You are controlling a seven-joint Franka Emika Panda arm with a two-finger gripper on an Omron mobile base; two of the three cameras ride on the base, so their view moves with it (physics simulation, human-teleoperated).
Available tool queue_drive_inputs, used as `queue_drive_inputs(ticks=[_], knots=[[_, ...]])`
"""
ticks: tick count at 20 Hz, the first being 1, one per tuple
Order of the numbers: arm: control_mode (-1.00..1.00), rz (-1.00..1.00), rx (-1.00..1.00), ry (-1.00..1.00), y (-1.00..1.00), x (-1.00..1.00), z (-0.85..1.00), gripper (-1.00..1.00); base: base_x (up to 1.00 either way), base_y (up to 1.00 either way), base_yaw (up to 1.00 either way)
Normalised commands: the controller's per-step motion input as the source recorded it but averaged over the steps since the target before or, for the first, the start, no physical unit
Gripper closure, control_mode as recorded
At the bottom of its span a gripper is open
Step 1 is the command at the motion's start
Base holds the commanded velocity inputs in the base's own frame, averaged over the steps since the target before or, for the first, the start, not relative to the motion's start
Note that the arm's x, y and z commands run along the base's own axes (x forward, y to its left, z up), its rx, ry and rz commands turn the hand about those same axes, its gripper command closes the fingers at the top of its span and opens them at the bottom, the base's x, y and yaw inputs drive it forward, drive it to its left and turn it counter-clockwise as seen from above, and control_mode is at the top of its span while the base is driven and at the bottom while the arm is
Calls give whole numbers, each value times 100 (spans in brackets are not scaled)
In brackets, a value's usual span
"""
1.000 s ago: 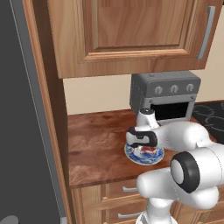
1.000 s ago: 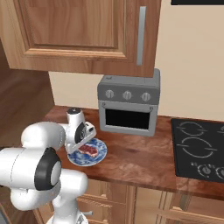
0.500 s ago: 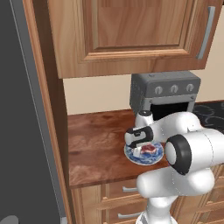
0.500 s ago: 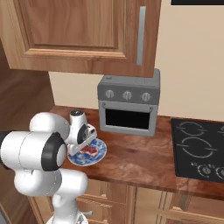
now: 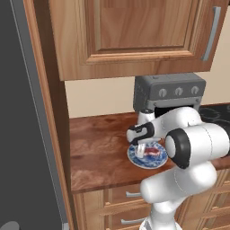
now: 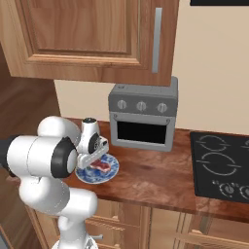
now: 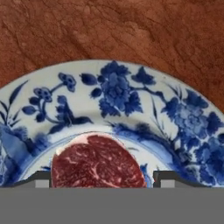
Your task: Place the steak on the counter behind the older steak on the same shelf of the fridge to maintain FIFO order. Close the fridge door when finished.
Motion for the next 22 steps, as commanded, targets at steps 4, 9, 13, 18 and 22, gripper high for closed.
queue_drive_inputs(ticks=[4, 9, 13, 18, 22], knots=[[-100, 1, 0, -1, 1, 0, 0, 100, 0, 0, 0], [-100, 0, 0, -10, -1, -27, 22, 100, 0, 0, 0], [-100, -2, 4, -14, -4, -57, 81, 100, 0, 0, 0], [-100, -7, 6, -4, -2, -74, 100, 100, 0, 0, 0], [-100, -7, 5, -9, 0, -90, 91, 100, 0, 0, 0]])
